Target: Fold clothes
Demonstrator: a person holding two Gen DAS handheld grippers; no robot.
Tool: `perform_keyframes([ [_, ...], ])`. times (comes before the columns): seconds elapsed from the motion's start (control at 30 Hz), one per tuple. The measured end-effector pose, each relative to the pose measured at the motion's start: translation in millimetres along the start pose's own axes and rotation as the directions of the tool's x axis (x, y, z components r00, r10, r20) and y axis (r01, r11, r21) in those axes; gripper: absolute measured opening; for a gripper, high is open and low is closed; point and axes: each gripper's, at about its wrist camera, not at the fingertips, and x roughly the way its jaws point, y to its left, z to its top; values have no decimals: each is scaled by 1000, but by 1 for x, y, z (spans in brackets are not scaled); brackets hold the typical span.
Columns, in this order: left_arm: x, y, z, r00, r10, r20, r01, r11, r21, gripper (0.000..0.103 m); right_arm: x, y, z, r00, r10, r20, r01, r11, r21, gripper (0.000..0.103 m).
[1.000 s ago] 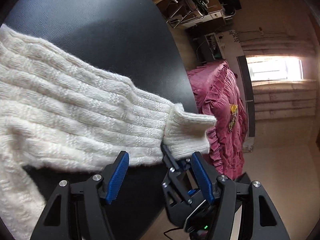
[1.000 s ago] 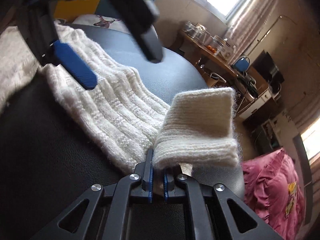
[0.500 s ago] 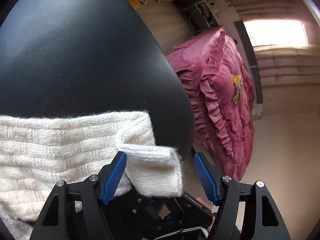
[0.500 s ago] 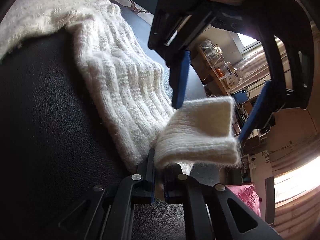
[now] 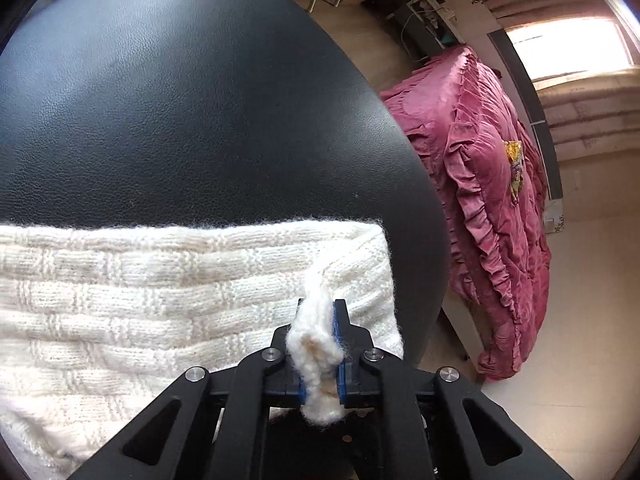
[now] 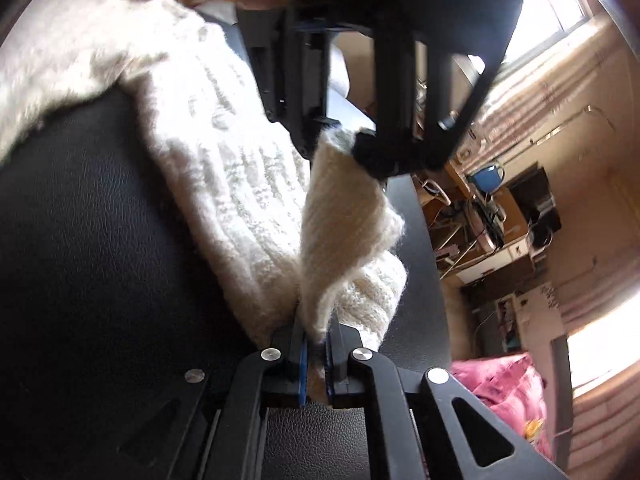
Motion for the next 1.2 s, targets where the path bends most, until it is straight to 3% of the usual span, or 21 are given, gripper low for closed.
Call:
perform_keyframes([
  [0.13,-18,-3,-2,997,-44,64,43,999,7,9,-10,-27,12,993,119,23,-121,977,174,5],
  [0.23,-41,-9,-3,989,-87,117,85,996,24,9,-21,-55,31,967,231,105,-253,906,340,5],
  [0.3,-64,-12,-3,981,-106,164,100,994,45,9,-25,-58,51,948,275,162,-317,870,377,5],
  [0.43,-122,-3,-5,958,-105,266,95,994,50,9,-31,-56,95,897,345,275,-434,805,406,5],
  [0.63,-221,33,-24,908,-38,418,33,999,19,9,-41,-50,162,796,423,434,-592,693,412,5],
  [0.77,-275,68,-53,869,33,494,-28,999,-17,9,-49,-14,199,746,473,469,-654,656,377,5],
  [0.93,-320,123,-103,829,116,547,-81,993,-87,9,-58,55,237,705,544,455,-699,640,319,5],
  [1.07,-335,181,-148,814,165,556,-78,981,-176,9,-61,113,258,698,594,400,-709,652,269,6],
  [1.2,-332,234,-188,811,208,546,-64,960,-271,9,-48,162,266,686,652,321,-726,644,242,14],
])
